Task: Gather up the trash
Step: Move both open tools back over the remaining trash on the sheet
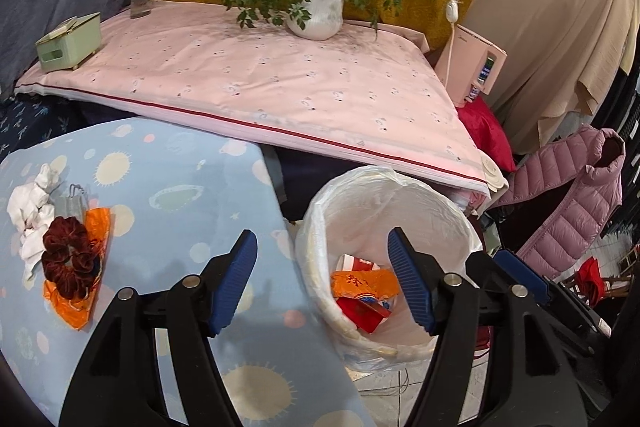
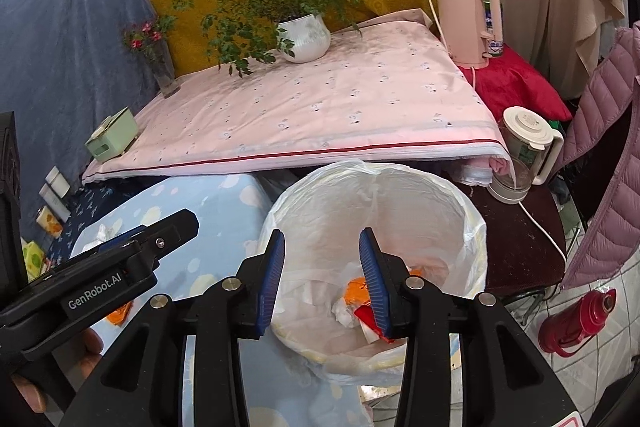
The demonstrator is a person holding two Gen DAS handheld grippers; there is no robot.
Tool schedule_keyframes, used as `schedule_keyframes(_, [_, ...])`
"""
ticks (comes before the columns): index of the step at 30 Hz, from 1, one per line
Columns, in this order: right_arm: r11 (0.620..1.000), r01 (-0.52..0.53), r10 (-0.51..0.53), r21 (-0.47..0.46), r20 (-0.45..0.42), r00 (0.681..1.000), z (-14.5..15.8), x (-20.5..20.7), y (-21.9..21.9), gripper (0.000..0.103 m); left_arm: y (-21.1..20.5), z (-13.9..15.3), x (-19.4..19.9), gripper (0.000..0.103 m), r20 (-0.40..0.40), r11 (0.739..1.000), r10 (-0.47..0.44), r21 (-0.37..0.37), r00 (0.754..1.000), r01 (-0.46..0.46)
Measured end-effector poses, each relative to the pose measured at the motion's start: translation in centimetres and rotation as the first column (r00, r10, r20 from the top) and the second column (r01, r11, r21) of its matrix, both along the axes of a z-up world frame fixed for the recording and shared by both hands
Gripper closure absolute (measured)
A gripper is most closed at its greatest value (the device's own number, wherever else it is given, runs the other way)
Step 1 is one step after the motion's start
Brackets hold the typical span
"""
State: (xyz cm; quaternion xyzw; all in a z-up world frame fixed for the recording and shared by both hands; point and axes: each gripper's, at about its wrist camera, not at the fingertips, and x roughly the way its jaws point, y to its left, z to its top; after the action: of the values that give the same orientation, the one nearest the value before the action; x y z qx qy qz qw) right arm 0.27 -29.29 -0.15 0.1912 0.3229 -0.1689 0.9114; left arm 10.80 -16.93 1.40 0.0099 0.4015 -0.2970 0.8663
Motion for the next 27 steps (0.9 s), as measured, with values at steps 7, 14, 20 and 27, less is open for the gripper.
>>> schedule_keyframes(7, [0.998,-0.058,0.058,-0.018,-0.005,0.998,0.5,1.5,3.0,0.065,3.8,0.1,0.8,0.033,-0.002,0.998,0.068,-0.015,0.998,-0.068])
schedule_keyframes(14, [0.991,-0.128,0.128,-0.034,-0.017,0.992,0.6,3.2,6.9,0.063,8.7,-0.3,1.7,0.031,-0.006,0.988,0.152,-0.009,0.988,-0.152])
schedule_keyframes(20, [0.981,-0.193,0.192,-0.036,-0.025,0.981,0.7,5.0,10.5,0.058,13.5,-0.8,2.7,0.026,-0.011,0.970,0.245,-0.001,0.970,-0.245])
schedule_keyframes(27, [0.957,-0.287,0.286,-0.035,-0.046,0.957,0.1,7.4,15.2,0.058,19.3,-1.6,3.7,0.023,-0.020,0.939,0.344,0.007,0.939,-0.344])
